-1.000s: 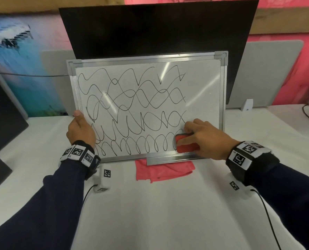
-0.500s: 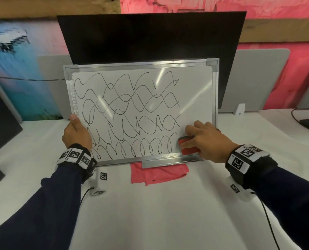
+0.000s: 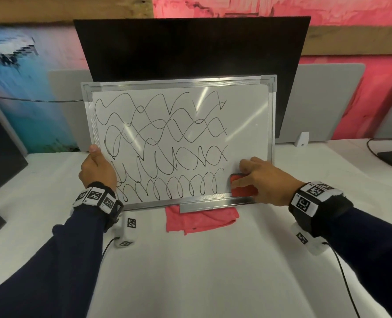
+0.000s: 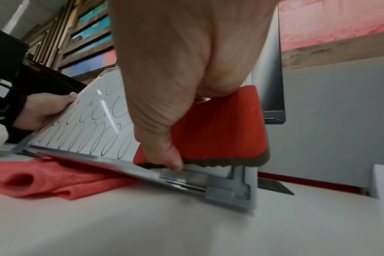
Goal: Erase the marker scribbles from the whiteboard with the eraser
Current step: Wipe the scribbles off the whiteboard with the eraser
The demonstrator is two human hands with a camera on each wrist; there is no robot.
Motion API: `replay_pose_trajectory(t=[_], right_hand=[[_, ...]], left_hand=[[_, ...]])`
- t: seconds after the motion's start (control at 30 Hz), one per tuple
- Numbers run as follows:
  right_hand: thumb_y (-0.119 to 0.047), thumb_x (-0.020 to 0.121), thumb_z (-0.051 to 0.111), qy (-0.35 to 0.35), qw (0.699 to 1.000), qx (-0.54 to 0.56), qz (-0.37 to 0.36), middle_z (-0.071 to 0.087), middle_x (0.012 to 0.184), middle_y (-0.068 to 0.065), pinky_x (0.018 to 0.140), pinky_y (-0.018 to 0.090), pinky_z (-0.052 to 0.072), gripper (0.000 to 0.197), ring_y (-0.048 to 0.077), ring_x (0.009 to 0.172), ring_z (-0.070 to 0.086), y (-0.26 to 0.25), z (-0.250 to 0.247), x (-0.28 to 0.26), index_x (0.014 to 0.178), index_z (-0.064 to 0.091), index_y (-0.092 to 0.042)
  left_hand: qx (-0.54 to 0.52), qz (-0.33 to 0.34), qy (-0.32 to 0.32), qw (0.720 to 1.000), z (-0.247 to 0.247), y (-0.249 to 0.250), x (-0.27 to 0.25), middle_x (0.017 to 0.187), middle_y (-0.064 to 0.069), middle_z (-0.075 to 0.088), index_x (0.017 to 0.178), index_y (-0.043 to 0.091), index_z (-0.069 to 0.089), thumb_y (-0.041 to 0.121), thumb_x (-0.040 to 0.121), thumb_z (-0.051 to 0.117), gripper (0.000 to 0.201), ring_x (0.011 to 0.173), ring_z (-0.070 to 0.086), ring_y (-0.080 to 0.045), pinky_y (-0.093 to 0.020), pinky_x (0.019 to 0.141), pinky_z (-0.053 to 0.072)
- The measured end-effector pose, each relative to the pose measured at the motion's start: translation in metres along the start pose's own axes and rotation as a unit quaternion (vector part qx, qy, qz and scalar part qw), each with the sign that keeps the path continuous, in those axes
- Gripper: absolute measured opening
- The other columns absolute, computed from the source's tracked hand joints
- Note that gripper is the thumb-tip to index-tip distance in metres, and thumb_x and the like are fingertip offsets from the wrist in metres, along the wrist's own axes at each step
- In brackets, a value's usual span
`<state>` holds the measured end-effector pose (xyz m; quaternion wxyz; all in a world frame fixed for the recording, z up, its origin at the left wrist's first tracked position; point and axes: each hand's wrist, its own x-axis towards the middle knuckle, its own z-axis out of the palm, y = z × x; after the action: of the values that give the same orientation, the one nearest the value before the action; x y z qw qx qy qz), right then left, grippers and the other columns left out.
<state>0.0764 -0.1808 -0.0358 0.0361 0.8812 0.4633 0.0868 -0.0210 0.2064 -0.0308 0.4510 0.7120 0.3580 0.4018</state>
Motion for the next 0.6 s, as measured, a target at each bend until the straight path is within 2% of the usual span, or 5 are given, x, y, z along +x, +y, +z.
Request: replay_pose_trajectory(t=[0.2, 0.33, 0.43, 0.53, 0.6], right_hand=[[-0.021, 0.069, 0.081, 0.009, 0.999, 0.003, 0.052, 0.047, 0.105, 0.000, 0.074, 0.042, 0.050, 0.059, 0.025, 0.091, 0.047, 0.021, -0.009, -0.018, 0.123, 0.067, -0.040], [-0.014, 0.068, 0.083, 0.123, 0.987, 0.041, 0.096, 0.048, 0.107, 0.004, 0.079, 0.046, 0.049, 0.064, 0.030, 0.091, 0.047, 0.019, -0.012, -0.005, 0.126, 0.067, -0.036], [-0.015, 0.070, 0.083, 0.185, 0.970, 0.071, 0.138, 0.051, 0.110, 0.007, 0.083, 0.045, 0.049, 0.063, 0.032, 0.092, 0.050, 0.010, -0.015, 0.010, 0.128, 0.066, -0.035], [-0.026, 0.075, 0.074, 0.139, 0.984, 0.067, 0.085, 0.049, 0.105, 0.003, 0.078, 0.041, 0.048, 0.054, 0.028, 0.089, 0.050, -0.001, 0.001, 0.002, 0.126, 0.064, -0.041], [-0.026, 0.072, 0.078, 0.080, 0.995, 0.032, 0.040, 0.050, 0.105, 0.002, 0.073, 0.042, 0.050, 0.056, 0.028, 0.090, 0.050, -0.004, 0.008, -0.005, 0.124, 0.064, -0.041]], left_hand=[[-0.009, -0.007, -0.001, 1.000, 0.001, -0.002, 0.002, 0.104, -0.028, 0.063, 0.099, 0.002, 0.063, 0.061, 0.099, 0.013, 0.077, 0.109, 0.053, -0.045, -0.052, 0.100, 0.041], [-0.011, -0.012, -0.001, 1.000, 0.001, -0.001, 0.002, 0.101, -0.026, 0.063, 0.096, 0.005, 0.063, 0.061, 0.098, 0.014, 0.075, 0.108, 0.053, -0.043, -0.051, 0.100, 0.041], [-0.016, -0.009, 0.000, 1.000, 0.001, -0.001, 0.001, 0.099, -0.026, 0.063, 0.096, 0.004, 0.063, 0.060, 0.099, 0.014, 0.074, 0.107, 0.054, -0.043, -0.052, 0.100, 0.042], [-0.012, -0.008, -0.002, 1.000, 0.002, 0.000, 0.001, 0.105, -0.027, 0.064, 0.102, 0.004, 0.064, 0.059, 0.100, 0.015, 0.074, 0.110, 0.053, -0.044, -0.052, 0.101, 0.040], [-0.010, -0.008, -0.001, 1.000, 0.002, 0.000, 0.001, 0.111, -0.026, 0.063, 0.108, 0.006, 0.064, 0.059, 0.100, 0.014, 0.074, 0.113, 0.052, -0.044, -0.053, 0.104, 0.039]])
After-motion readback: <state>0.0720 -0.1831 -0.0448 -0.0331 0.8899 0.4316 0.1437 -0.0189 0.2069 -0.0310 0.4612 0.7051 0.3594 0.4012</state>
